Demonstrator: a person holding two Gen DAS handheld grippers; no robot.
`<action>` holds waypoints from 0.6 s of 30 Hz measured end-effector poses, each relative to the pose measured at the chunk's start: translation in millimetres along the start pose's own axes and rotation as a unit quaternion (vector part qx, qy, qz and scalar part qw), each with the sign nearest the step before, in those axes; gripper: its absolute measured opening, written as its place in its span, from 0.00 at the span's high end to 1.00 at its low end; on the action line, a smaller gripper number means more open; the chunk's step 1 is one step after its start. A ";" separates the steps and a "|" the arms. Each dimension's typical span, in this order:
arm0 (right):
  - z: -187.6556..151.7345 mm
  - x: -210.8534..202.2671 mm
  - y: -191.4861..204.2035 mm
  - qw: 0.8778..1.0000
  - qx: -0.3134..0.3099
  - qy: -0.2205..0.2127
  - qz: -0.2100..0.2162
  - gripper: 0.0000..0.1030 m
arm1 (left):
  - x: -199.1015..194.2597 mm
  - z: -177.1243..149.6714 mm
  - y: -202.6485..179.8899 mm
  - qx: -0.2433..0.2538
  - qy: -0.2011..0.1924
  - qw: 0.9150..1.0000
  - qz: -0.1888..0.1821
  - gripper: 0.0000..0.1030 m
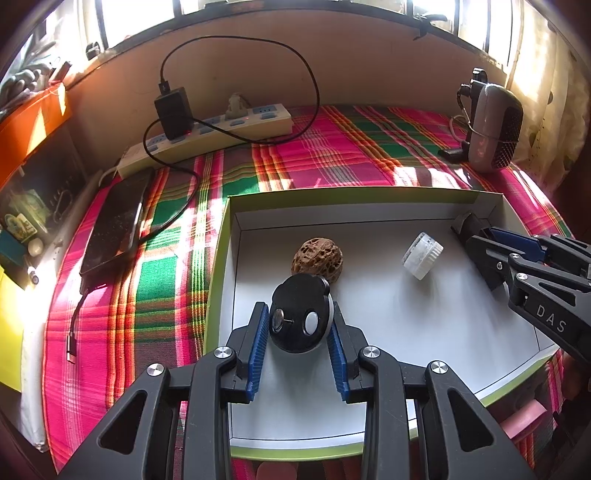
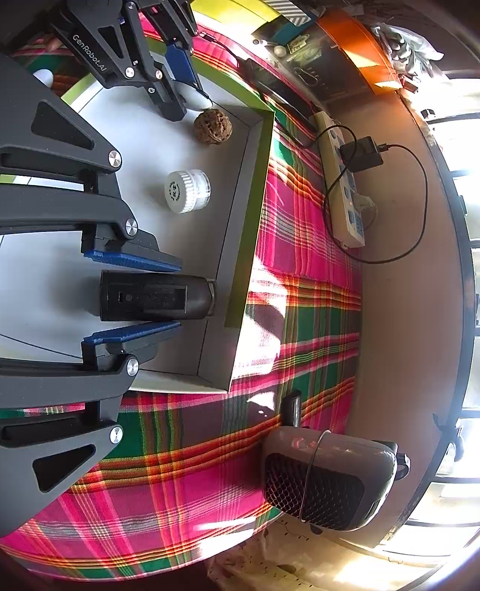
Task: Organize objects
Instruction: 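Lower the black device into the box and open the right tool, then open the left tool to drop the black disc in the box while the right tool withdraws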
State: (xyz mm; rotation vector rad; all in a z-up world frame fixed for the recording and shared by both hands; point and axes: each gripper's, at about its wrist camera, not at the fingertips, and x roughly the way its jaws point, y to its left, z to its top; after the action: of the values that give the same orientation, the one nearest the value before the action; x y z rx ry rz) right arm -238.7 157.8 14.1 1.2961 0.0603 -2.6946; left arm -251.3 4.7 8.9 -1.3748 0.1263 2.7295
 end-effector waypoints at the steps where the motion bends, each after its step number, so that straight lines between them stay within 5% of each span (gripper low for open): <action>1: -0.2 -0.2 -0.2 1.000 0.001 -0.001 0.000 0.72 | -0.1 0.3 0.4 -0.001 0.000 1.000 -0.001 0.72; 10: -1.5 -1.8 2.7 1.000 -0.001 -0.005 -0.002 0.59 | -4.1 0.9 3.1 -0.015 -0.003 1.000 -0.016 0.71; 18: -4.4 -8.3 0.2 1.000 0.009 -0.009 -0.002 0.58 | -11.2 -1.9 5.4 -0.021 -0.010 0.999 -0.024 0.68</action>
State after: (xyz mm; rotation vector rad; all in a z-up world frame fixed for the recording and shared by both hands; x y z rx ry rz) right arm -230.1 159.1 17.8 1.2787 0.0373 -2.7153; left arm -243.7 -1.2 17.0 -1.3421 0.0355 2.7210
